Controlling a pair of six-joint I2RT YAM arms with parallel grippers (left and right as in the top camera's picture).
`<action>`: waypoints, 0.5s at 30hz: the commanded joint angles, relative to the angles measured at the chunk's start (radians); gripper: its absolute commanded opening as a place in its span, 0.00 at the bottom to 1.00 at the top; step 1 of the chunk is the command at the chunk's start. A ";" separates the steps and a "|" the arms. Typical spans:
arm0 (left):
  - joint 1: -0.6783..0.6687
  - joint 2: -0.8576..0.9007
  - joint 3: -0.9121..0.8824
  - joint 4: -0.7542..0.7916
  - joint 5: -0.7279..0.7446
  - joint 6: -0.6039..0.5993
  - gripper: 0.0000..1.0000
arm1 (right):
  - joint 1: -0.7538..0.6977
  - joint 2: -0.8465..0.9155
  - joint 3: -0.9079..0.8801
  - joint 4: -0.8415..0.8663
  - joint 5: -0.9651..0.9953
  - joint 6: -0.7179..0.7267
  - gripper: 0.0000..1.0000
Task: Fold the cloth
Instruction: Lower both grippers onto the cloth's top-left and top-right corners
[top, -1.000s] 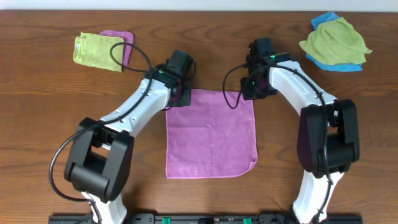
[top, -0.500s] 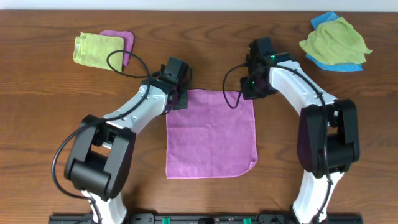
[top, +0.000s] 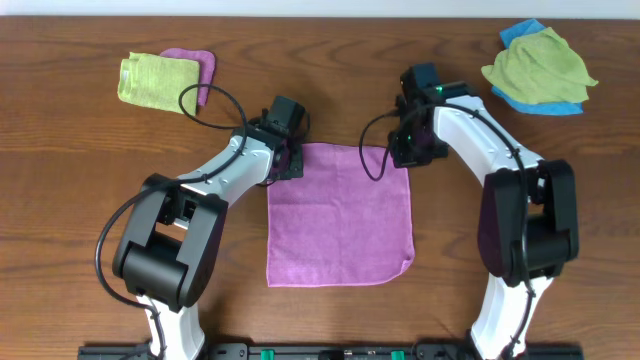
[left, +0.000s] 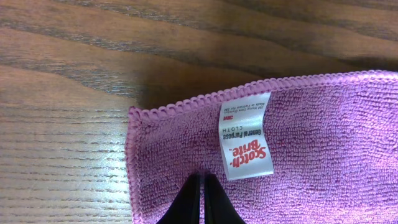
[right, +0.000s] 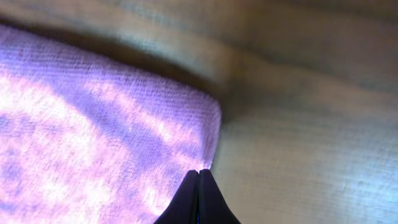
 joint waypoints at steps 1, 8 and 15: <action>0.003 0.030 -0.003 -0.005 0.008 -0.004 0.06 | 0.017 -0.067 0.026 -0.018 -0.065 0.002 0.01; 0.003 0.030 -0.003 -0.006 0.022 -0.004 0.06 | 0.104 -0.076 0.013 0.046 -0.086 -0.026 0.01; 0.003 0.030 -0.003 -0.010 0.023 0.004 0.06 | 0.093 -0.075 -0.069 0.115 -0.053 0.000 0.01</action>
